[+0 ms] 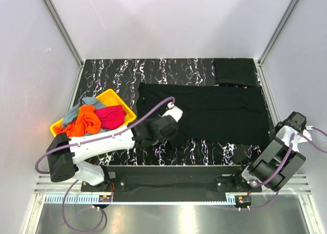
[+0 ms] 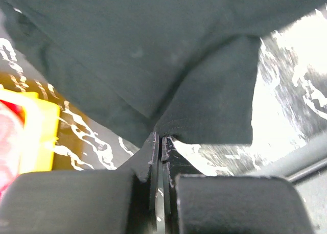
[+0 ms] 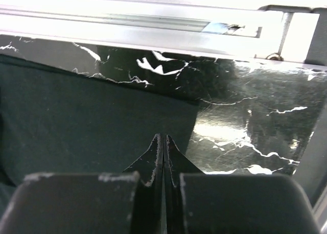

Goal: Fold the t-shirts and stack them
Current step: Fold the tshirt

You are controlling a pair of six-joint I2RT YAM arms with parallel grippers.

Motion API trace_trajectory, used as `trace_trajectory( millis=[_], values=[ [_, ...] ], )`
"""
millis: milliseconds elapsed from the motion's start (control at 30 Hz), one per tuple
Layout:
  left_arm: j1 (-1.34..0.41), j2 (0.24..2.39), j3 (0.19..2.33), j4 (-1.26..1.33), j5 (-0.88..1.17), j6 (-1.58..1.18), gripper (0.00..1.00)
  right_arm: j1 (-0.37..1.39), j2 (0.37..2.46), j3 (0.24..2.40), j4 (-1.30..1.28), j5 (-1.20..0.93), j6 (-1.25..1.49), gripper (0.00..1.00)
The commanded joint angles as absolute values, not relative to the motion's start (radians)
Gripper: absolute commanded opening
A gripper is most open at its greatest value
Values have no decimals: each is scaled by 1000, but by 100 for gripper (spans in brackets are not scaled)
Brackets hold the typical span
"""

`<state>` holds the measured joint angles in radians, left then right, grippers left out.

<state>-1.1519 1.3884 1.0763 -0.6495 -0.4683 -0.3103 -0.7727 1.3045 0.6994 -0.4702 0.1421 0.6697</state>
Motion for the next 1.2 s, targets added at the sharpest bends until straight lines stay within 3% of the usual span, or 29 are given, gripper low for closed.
trace_trajectory(
  millis=[0,200,433,467,500,600,1167],
  values=[
    [-1082,1353,1153,-620,-414,-233,0,-764,1302,744,-445,107,672,0],
    [-951,1394,1226,-604,-338,-160,0,-759,1319,791,-445,103,660,0],
    [-919,1430,1273,-604,-288,-138,0,-758,1330,758,-465,92,689,0],
    [-919,1434,1279,-604,-284,-138,0,-758,1331,753,-478,91,693,6],
    [-919,1434,1282,-604,-279,-138,0,-759,1330,741,-483,78,695,25],
    [-916,1436,1290,-604,-267,-138,0,-758,1330,710,-499,55,703,39],
    [-914,1431,1299,-607,-224,-158,0,-761,1341,681,-543,167,709,53]
  ],
)
